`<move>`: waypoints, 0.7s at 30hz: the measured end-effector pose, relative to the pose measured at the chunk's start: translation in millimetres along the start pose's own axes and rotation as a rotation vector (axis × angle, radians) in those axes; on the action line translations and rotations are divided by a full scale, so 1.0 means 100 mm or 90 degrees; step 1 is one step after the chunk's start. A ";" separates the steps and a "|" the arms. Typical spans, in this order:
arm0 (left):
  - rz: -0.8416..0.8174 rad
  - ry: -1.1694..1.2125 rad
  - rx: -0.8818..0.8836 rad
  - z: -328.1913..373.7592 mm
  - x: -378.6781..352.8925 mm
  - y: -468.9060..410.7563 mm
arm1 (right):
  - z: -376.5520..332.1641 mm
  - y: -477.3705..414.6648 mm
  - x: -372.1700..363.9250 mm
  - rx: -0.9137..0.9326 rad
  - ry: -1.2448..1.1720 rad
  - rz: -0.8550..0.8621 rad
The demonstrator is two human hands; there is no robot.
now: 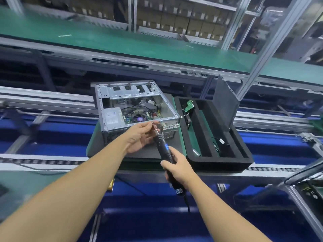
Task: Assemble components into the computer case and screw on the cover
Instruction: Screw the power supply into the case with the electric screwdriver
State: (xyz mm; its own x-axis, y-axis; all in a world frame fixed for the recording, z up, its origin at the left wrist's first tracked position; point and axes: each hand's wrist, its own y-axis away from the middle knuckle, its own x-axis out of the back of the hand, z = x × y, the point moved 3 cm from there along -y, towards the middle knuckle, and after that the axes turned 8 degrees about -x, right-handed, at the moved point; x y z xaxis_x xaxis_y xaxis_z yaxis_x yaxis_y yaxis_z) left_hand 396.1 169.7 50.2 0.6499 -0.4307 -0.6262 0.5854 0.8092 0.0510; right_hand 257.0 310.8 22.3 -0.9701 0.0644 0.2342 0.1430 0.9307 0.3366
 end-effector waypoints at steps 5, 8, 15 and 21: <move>0.005 0.028 -0.024 0.10 0.15 0.15 | 0.01 -0.04 -0.27 0.014 -0.052 -0.027; 0.001 0.010 -0.018 0.15 0.25 0.23 | 0.01 -0.04 -0.39 0.008 -0.072 -0.049; 0.009 -0.023 -0.006 0.14 0.42 0.35 | -0.02 -0.03 -0.62 -0.033 -0.152 -0.139; 0.167 -0.131 0.026 0.16 0.59 0.41 | 0.11 -0.10 -0.85 -0.052 -0.094 -0.215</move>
State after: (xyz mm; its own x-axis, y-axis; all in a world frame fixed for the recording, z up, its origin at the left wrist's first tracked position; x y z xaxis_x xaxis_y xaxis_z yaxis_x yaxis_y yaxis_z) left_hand 465.6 171.2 27.7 0.8627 -0.2849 -0.4179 0.4015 0.8882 0.2233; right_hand 335.7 299.4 -10.7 -0.9821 -0.1852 -0.0340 -0.1808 0.8768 0.4455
